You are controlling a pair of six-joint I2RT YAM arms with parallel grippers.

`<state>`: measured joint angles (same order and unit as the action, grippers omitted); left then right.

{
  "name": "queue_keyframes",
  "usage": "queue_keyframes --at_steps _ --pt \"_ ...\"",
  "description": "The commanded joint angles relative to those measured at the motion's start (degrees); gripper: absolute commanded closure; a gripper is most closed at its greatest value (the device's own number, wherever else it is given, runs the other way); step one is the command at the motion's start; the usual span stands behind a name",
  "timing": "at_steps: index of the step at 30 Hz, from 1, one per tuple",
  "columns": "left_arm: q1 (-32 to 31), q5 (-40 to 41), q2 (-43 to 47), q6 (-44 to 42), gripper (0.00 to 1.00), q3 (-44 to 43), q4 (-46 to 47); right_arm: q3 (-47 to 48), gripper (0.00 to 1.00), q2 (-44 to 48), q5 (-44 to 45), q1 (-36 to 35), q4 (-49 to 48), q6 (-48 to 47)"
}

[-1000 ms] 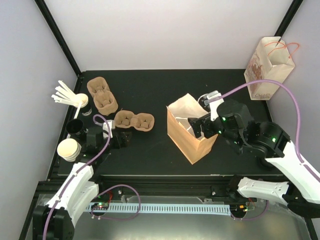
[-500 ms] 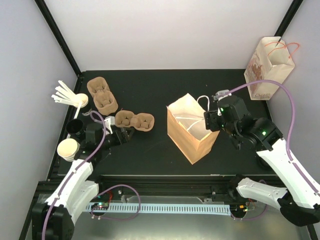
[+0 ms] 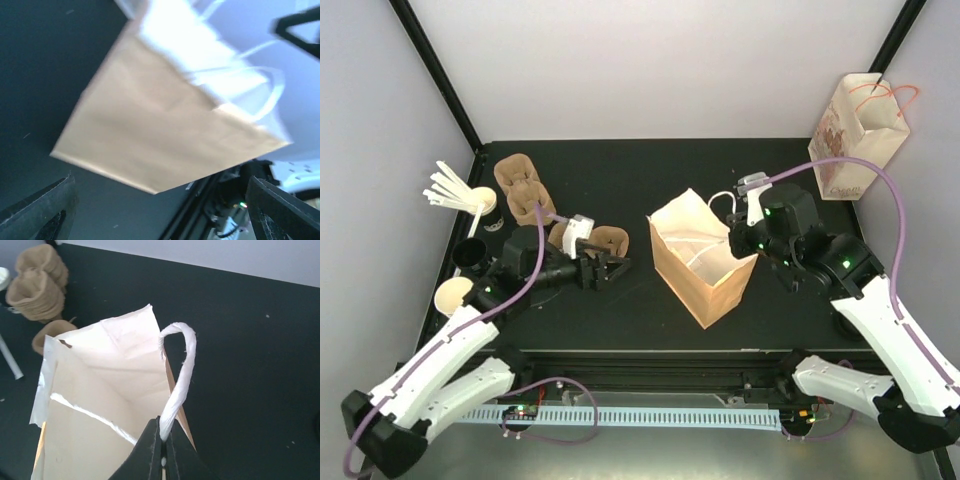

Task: Pack the takeout coffee

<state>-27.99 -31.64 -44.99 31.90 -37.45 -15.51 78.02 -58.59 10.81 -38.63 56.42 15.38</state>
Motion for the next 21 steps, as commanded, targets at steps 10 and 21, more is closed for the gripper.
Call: queue_keyframes --at_steps 10,21 --pt "-35.04 33.61 -20.15 -18.45 0.10 -38.83 -21.35 -1.71 0.99 4.73 -19.59 0.19 -5.16 -2.34" --pt "-45.44 55.81 -36.56 -23.86 0.19 -51.58 -31.94 -1.80 0.98 4.93 -21.97 0.14 -6.59 -1.27"
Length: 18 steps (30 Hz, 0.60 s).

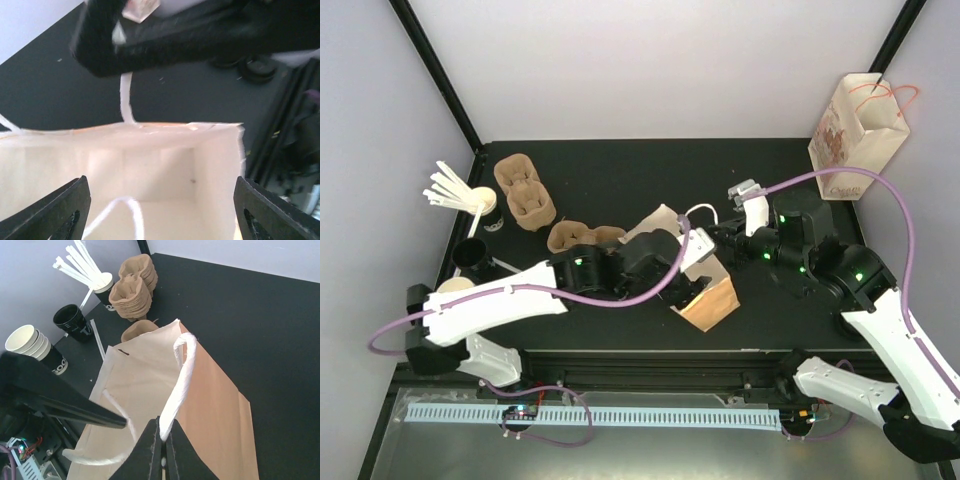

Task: Pack the takeout coffee

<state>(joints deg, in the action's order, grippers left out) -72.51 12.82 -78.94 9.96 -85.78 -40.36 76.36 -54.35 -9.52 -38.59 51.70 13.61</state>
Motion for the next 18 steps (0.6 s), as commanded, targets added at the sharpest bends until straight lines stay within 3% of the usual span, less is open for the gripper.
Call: queue_keyframes --at_steps 1,7,11,15,18 --pt "-1.00 12.78 -2.97 -1.49 0.20 -3.31 -7.69 -0.20 0.98 0.77 -1.64 0.13 -1.99 0.58" --pt "-1.13 18.64 -3.92 0.39 0.28 -2.27 -10.91 -0.51 0.98 1.43 -1.77 0.09 -2.50 0.98" --pt "-1.06 27.12 -4.38 9.30 0.40 -4.92 -19.47 -0.89 0.98 1.91 -0.02 0.10 -2.35 1.18" --pt "-0.78 33.00 1.05 17.02 0.56 -1.63 -20.49 -1.50 0.98 2.67 3.39 0.14 -1.92 1.79" --pt "0.44 33.12 7.07 20.80 0.61 3.33 -18.71 -2.09 0.98 3.33 5.36 0.14 -1.62 2.50"
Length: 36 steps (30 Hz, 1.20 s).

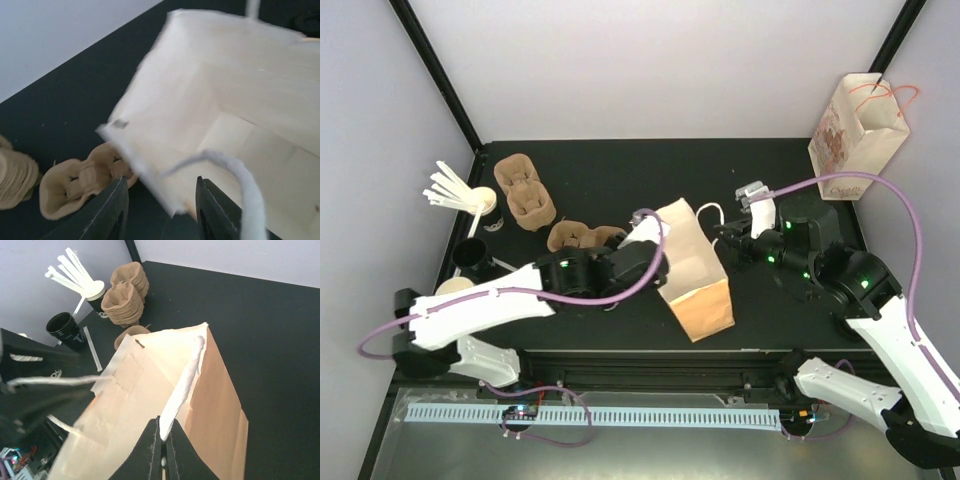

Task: Pack the takeout coffee

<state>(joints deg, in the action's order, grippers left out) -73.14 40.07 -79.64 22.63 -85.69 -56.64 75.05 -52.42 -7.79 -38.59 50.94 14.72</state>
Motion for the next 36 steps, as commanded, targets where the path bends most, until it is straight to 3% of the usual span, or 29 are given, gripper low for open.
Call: queue_keyframes --at_steps 1,8,18,21,23,30,36 --pt "1.88 5.21 10.01 9.13 0.61 5.00 -1.87 -0.99 0.98 1.58 3.93 0.12 -0.73 1.48" --pt "8.73 -2.59 20.74 13.35 0.68 15.64 1.40 -1.57 0.98 1.73 5.76 0.15 1.11 2.11" --pt "20.89 -24.19 30.91 15.44 0.67 31.53 14.63 -3.12 0.91 1.96 13.58 0.12 6.25 6.36" --pt "21.54 -27.61 30.67 15.68 0.67 34.21 17.38 -4.74 0.83 2.00 15.13 0.15 6.77 7.29" --pt "21.63 -29.87 30.07 15.58 0.67 35.28 19.22 -5.71 0.73 1.59 15.40 0.17 7.22 7.55" --pt "21.64 -36.26 28.30 15.00 0.66 37.11 23.93 -10.34 0.62 -0.42 12.89 0.11 7.06 7.82" --pt "21.64 -40.17 26.70 14.72 0.66 39.15 28.24 -13.42 0.42 -1.45 8.56 0.15 5.44 7.69"
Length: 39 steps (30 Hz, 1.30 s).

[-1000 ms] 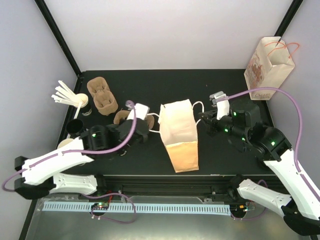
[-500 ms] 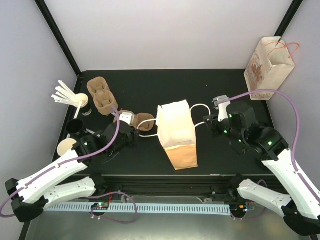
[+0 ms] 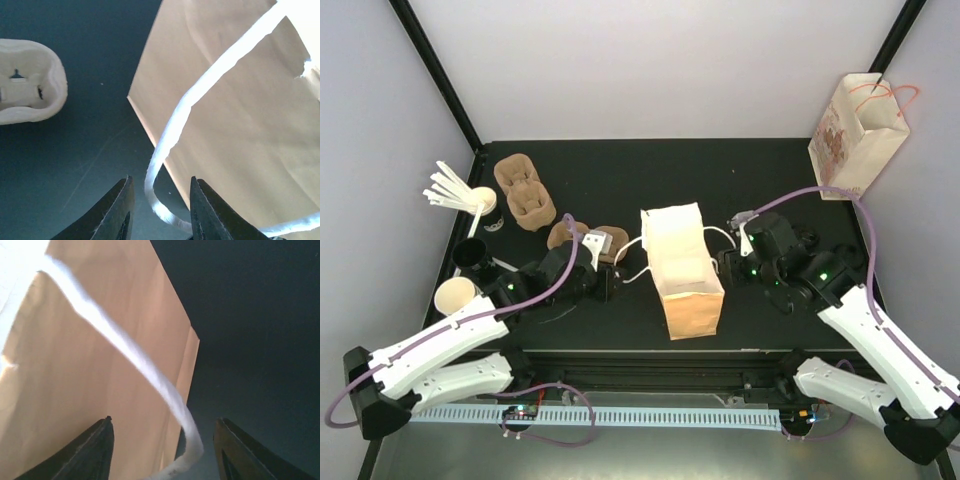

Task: Pack the takeout coffee

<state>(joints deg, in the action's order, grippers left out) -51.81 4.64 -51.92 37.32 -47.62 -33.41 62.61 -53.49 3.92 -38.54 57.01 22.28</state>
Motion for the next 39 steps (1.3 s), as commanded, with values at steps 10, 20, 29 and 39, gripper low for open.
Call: queue_keyframes --at_steps 10,20,29,39 --pt "0.31 -6.71 -7.10 0.02 0.66 2.49 6.75 -6.96 0.31 -2.79 -2.01 0.16 -4.31 3.13" --pt "0.31 -6.70 -8.50 0.65 0.67 4.28 9.06 -9.61 0.31 -1.94 0.05 0.14 -5.61 3.92" --pt "0.38 -3.72 -2.55 -0.46 0.65 0.18 5.35 0.75 0.30 1.21 8.85 0.17 1.04 1.89" --pt "0.40 -6.37 0.16 -1.15 0.59 -2.49 7.02 12.95 0.19 0.23 6.03 0.23 5.92 -2.59"
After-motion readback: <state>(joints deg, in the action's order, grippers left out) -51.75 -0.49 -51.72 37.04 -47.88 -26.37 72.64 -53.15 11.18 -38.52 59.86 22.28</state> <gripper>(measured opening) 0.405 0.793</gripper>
